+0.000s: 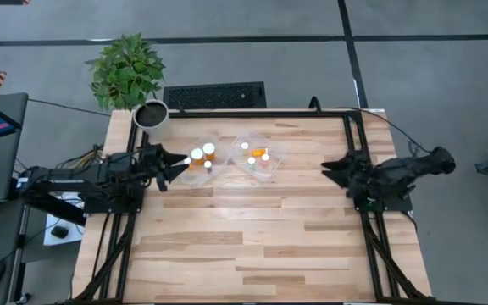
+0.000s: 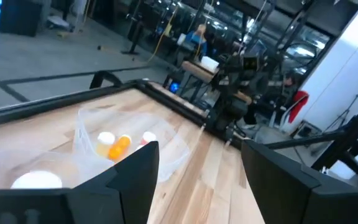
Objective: Pick and place medicine bottles into bin by pill shape (circle, oval)
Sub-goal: Return to Home Position
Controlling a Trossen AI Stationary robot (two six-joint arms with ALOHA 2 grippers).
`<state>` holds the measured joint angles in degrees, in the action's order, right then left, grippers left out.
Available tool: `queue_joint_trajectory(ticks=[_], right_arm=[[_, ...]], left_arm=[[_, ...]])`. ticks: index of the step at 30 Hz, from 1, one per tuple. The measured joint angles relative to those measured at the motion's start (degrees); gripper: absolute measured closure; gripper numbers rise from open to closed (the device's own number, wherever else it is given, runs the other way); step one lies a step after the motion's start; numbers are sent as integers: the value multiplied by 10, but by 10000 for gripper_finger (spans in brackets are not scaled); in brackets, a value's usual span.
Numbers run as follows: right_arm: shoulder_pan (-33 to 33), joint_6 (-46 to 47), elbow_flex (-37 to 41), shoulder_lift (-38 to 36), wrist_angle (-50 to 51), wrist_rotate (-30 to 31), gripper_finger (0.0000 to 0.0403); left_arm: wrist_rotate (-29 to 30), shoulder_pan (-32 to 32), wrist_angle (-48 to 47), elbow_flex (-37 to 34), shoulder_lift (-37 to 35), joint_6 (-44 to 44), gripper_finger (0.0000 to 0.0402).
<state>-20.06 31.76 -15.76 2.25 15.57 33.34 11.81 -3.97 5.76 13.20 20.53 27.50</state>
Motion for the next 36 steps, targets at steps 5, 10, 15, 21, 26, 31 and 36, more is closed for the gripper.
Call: queue_joint_trajectory(ticks=[5,10,15,21,26,31,36], right_arm=[[14,45,95,-2,-115,14,202],[26,63,150,5,-208,1,202],[26,26,150,14,-196,-21,202],[21,-12,150,38,-192,-35,202],[19,-52,150,67,-191,-32,202],[19,-29,150,76,-190,-33,202],[12,-23,150,76,-190,-46,202]], left_arm=[[0,-1,-22,-57,-56,35,187],[7,-1,-21,-123,-101,91,204],[7,-1,-27,-124,-104,94,219],[9,-1,-32,-124,-94,77,232],[-3,-1,-34,-124,-85,77,234],[-10,-1,-36,-124,-85,77,234],[-10,-1,-35,-124,-85,82,234]])
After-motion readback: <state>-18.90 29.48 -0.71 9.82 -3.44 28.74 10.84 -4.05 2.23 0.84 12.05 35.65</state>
